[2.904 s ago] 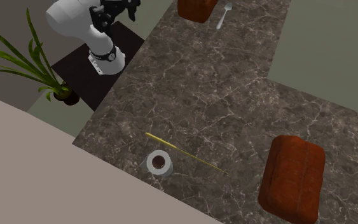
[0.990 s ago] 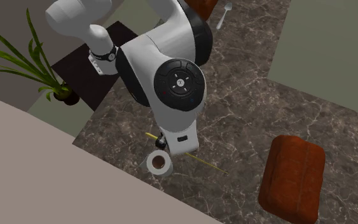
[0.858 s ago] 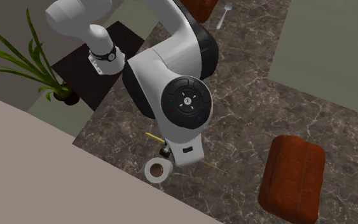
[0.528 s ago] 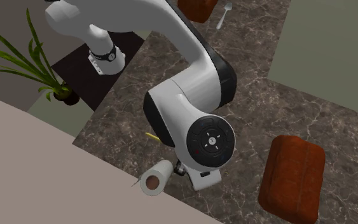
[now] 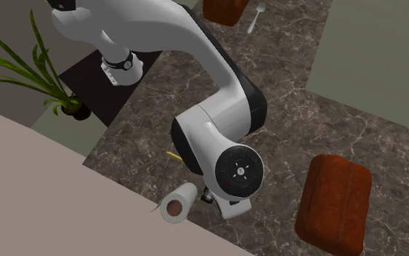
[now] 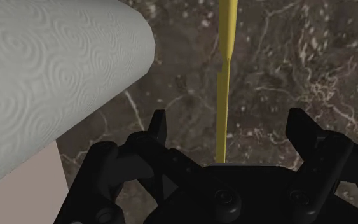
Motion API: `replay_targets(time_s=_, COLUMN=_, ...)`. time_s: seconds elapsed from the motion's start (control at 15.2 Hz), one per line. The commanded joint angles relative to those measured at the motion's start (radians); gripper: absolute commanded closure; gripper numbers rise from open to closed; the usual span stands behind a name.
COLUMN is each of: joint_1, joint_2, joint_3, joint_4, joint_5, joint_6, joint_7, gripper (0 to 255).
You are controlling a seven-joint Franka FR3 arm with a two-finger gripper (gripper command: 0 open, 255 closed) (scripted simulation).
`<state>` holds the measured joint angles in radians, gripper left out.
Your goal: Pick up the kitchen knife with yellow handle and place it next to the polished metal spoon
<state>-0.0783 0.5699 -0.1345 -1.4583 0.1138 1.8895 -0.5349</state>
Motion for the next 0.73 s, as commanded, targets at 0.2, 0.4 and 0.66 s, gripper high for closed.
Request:
replay_targets(time_s=0.2, joint_1=0.000, joint_2=0.004, joint_3=0.000, joint_4=-0.006, joint_5=0.001, joint_6=0.010, joint_7=0.000, gripper=0)
replay_targets(time_s=0.4, joint_1=0.000, joint_2=0.003, joint_3=0.000, joint_4=-0.006, joint_5=0.001, joint_6=0.010, joint_7=0.000, gripper=0)
replay_targets(time_s=0.66, joint_1=0.000, joint_2=0.003, joint_3=0.000, joint_4=-0.006, joint_5=0.001, joint_6=0.010, joint_7=0.000, gripper=255)
